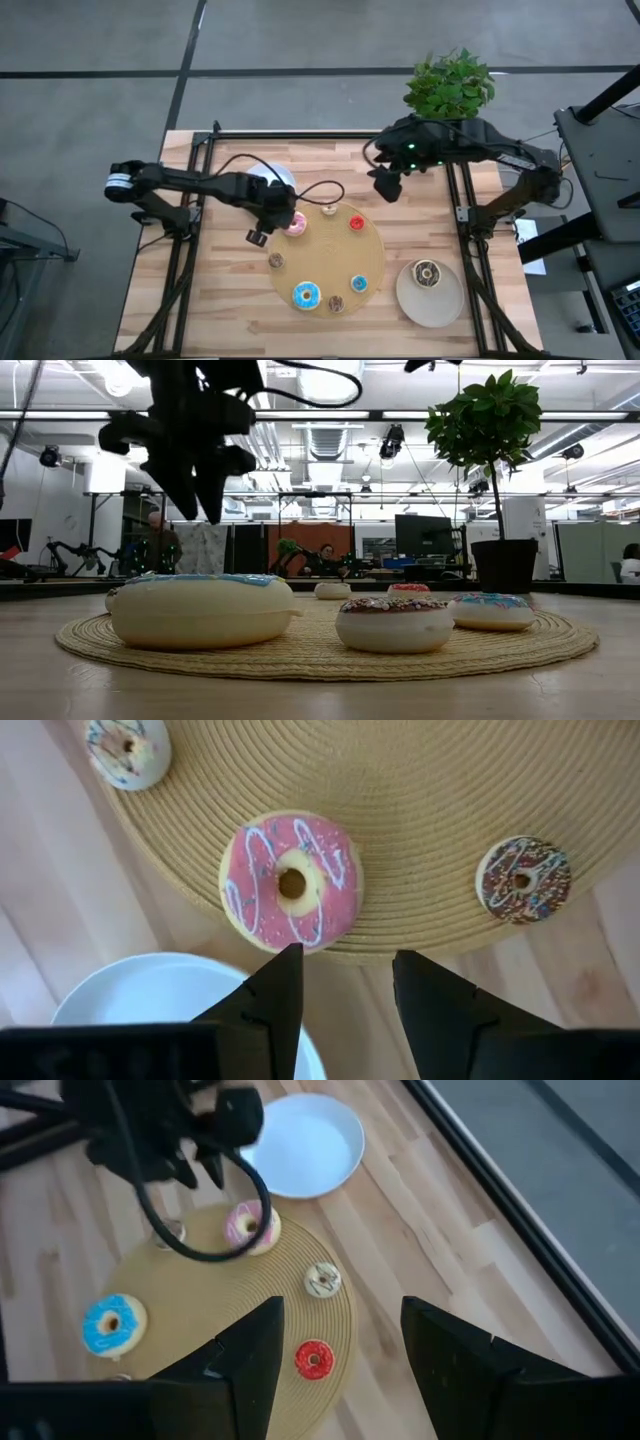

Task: Pick & Place donuts
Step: Put the large pink donut into the gray plate

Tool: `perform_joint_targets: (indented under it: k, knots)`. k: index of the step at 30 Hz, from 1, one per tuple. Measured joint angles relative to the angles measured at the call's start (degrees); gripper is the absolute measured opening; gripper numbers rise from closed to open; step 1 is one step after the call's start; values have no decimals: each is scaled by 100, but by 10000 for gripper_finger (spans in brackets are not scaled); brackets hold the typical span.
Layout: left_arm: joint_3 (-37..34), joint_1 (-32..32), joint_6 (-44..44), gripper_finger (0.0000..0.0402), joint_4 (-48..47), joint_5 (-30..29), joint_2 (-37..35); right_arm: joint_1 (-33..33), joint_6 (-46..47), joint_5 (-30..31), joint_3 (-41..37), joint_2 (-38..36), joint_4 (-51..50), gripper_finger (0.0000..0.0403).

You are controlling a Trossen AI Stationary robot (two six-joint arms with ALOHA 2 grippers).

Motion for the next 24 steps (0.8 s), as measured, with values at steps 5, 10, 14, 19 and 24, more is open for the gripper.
perform_joint_targets:
  k: [5,10,14,19,24]
  knots:
    - [35,0,130,129,97,-3,227,0,5,4,0,-299,3,194]
    - [30,0,269,129,283,0,470,0,106,11,0,-528,16,194]
    - [30,2,288,129,364,2,646,0,128,17,0,-637,21,194]
    - [30,2,420,129,526,5,785,0,131,22,0,-702,21,194]
    - [30,2,510,129,599,19,920,0,137,45,0,-716,15,194]
